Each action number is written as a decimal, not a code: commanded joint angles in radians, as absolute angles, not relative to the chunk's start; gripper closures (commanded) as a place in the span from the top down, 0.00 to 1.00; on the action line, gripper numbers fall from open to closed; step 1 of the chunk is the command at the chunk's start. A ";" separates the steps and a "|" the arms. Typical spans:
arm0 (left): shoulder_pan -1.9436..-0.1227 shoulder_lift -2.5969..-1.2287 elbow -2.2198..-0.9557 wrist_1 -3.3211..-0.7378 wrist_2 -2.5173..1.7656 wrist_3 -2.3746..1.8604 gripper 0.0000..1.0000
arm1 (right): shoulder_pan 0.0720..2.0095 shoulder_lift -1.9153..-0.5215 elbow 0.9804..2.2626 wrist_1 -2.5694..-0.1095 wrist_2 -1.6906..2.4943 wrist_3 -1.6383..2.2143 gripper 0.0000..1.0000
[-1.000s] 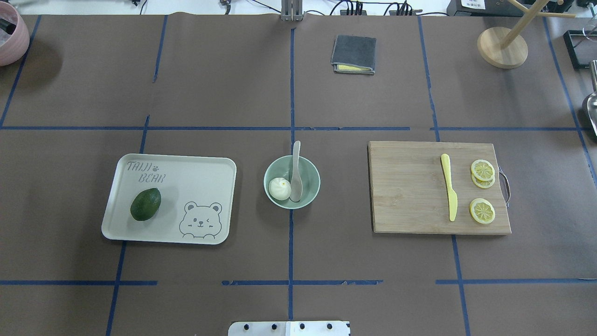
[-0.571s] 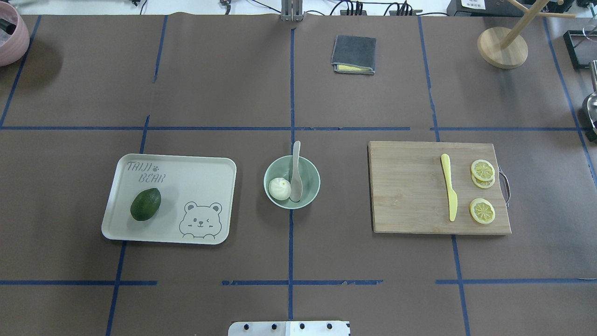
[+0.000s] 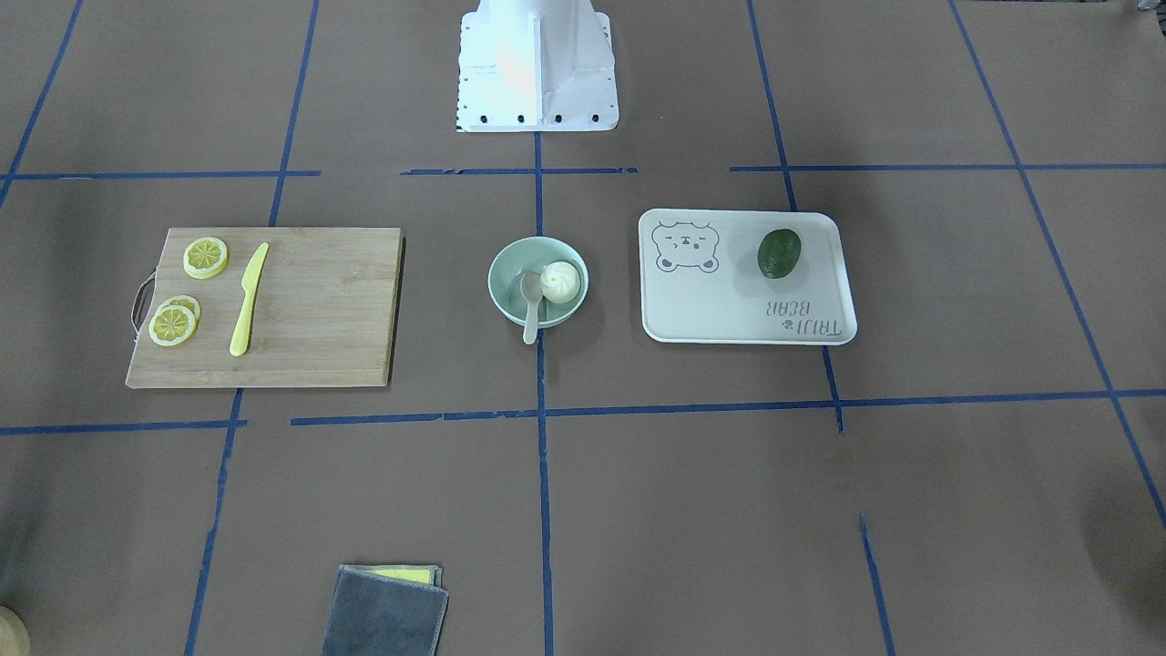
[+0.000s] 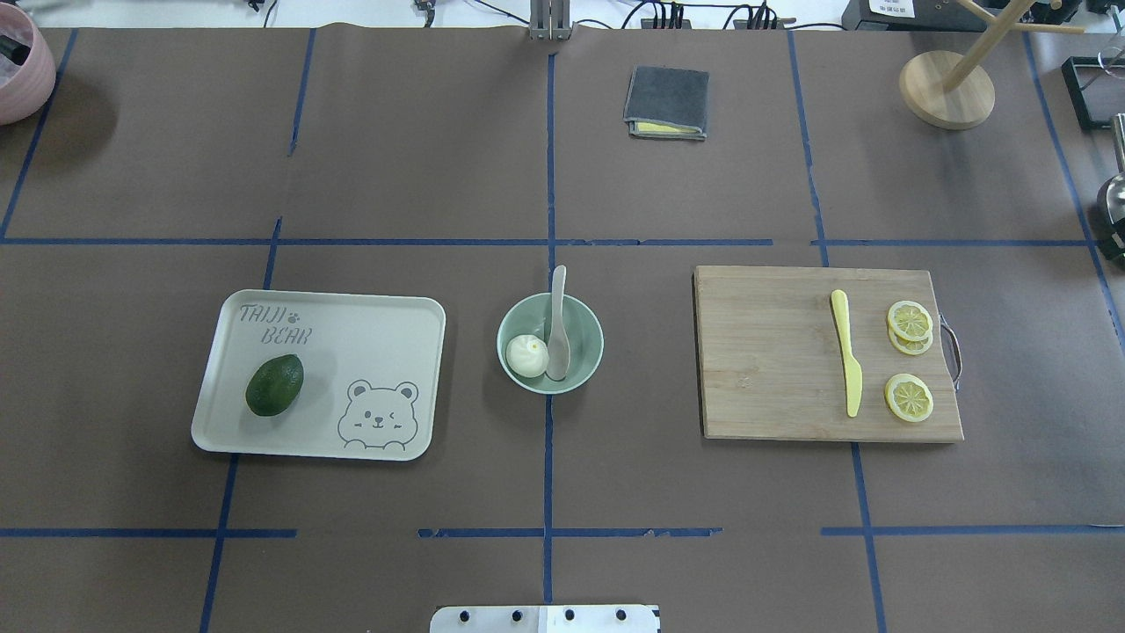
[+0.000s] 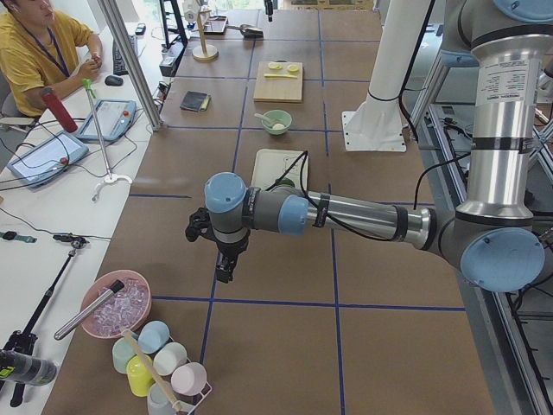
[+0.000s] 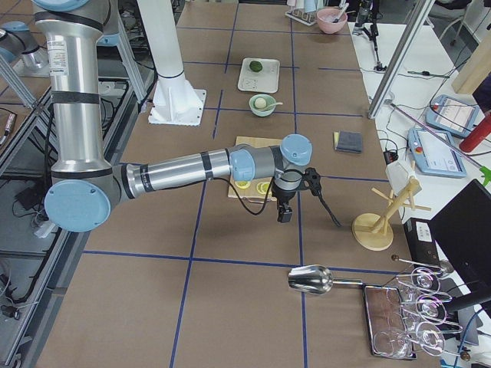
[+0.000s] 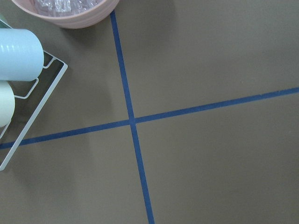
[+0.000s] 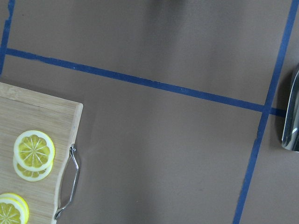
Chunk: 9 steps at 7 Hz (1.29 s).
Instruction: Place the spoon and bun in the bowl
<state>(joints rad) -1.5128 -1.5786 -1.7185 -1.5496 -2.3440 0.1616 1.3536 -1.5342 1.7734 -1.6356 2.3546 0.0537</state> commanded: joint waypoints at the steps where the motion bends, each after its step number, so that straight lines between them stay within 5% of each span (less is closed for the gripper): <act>1: -1.509 -1.598 -1.709 -1.526 -2.339 0.172 1.00 | 1.368 -1.509 1.776 -1.640 2.355 0.055 1.00; 9: -1.509 -1.598 -1.667 -1.531 -2.353 0.160 1.00 | 1.509 -1.631 1.763 -1.640 2.364 -0.106 1.00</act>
<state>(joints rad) -1.5095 -1.5968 -1.6650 -1.5334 -2.3520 0.1600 1.5084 -1.6180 1.7619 -1.6401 2.3634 -0.1036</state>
